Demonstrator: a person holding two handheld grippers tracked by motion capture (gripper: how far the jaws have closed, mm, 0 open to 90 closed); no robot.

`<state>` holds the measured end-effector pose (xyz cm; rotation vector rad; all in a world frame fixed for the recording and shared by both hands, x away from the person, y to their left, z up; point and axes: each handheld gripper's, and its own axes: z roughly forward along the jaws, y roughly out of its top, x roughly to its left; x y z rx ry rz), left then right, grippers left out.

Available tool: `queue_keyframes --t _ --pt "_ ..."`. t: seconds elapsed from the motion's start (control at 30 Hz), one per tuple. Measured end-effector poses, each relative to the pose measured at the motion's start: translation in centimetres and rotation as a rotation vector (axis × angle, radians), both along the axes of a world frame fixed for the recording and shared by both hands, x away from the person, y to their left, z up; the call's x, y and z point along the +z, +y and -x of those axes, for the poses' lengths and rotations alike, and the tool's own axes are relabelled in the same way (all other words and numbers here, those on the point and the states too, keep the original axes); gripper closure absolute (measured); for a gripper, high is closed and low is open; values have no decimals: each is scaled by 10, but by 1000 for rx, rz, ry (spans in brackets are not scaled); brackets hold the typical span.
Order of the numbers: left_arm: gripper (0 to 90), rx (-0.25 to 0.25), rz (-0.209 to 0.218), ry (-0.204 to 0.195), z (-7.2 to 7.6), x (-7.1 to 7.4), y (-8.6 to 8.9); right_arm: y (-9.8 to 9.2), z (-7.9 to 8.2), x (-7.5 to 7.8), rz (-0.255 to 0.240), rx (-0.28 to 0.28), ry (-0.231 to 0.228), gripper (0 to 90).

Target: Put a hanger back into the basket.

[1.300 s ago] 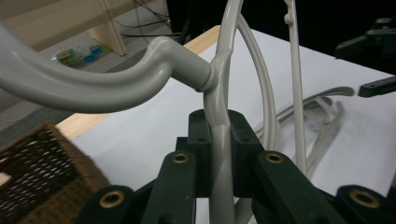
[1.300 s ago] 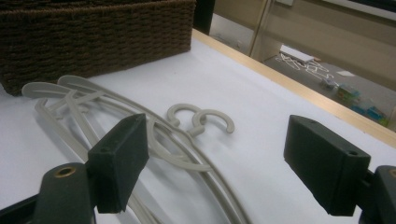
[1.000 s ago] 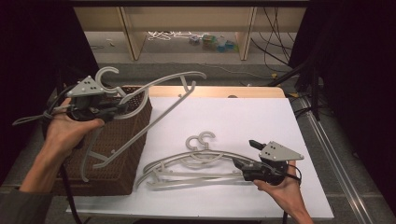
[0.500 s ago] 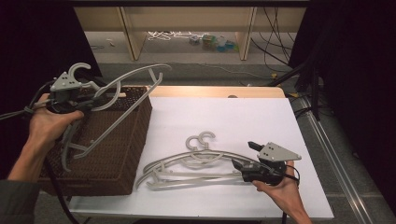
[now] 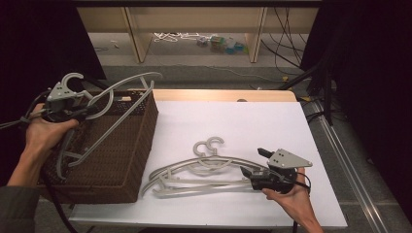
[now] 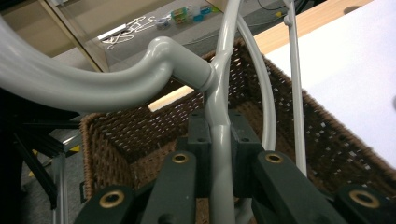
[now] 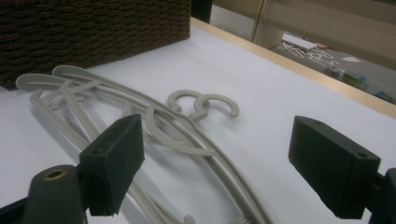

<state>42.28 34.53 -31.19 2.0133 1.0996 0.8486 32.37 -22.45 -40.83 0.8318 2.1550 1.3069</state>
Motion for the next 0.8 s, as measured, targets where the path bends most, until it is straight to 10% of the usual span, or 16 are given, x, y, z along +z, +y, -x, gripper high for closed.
queue_keyframes --t 0.8 --pt "818 47 -76 64 -1 -27 30 0 -2 -3 -3 -4 9 192"
